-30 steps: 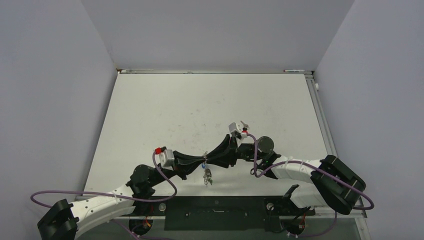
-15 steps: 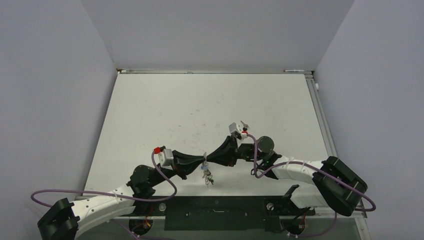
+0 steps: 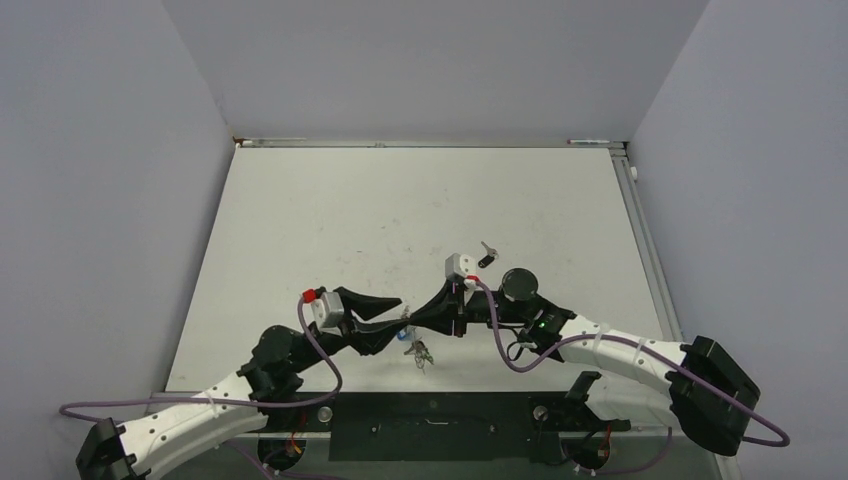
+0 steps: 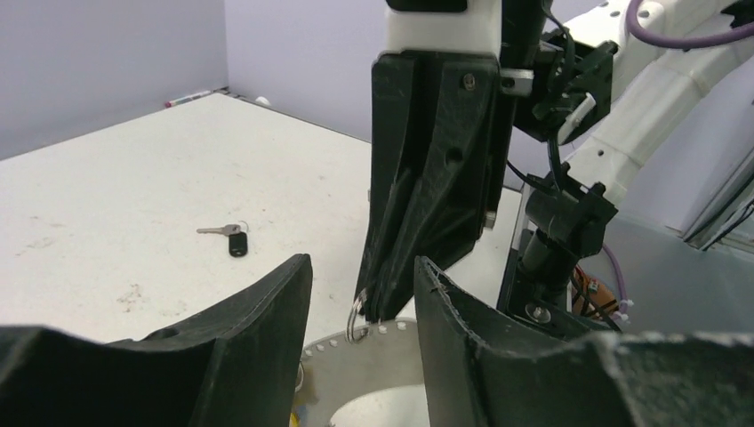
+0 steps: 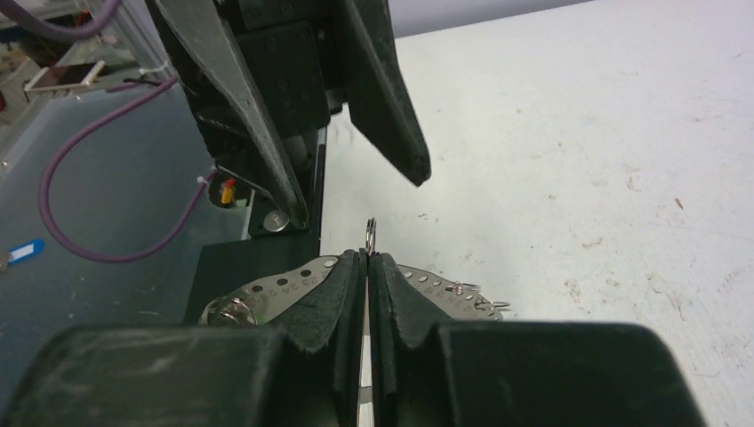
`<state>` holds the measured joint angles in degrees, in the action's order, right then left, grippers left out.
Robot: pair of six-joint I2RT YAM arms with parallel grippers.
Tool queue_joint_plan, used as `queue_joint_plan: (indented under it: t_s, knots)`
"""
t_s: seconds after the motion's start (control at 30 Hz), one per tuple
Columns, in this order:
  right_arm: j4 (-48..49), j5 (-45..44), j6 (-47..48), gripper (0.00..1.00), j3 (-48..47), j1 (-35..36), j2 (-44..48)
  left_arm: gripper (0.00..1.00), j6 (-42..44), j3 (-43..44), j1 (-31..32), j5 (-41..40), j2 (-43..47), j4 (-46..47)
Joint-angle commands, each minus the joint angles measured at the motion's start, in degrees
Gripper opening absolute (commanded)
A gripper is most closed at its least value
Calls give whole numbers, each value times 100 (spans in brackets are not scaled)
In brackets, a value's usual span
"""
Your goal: Put the keys on the keyring
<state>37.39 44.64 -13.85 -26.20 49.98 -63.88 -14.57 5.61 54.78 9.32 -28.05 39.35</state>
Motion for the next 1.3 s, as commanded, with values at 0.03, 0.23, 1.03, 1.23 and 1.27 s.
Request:
queue_joint_plan:
  t_s: [0.03,0.23,1.03,1.23,1.27]
  knots:
    - [-1228,-703,1101,5,-574,358,276,43,428,1160,28,-454,428,-2532]
    - [-1768,-824,1336,5,-707,393,401,51,1384,2564,18,-96,158,-5333]
    - [-2403,-549,1638,5,-945,458,452,51,4653,4052,-1075,2862,-1729,-6887]
    - [-2367,-534,1654,5,-946,463,424,43,4815,4321,-1055,2998,-2315,-6989]
    - [-2378,-539,1657,5,-941,467,436,42,4866,4362,-1032,3006,-2405,-7037]
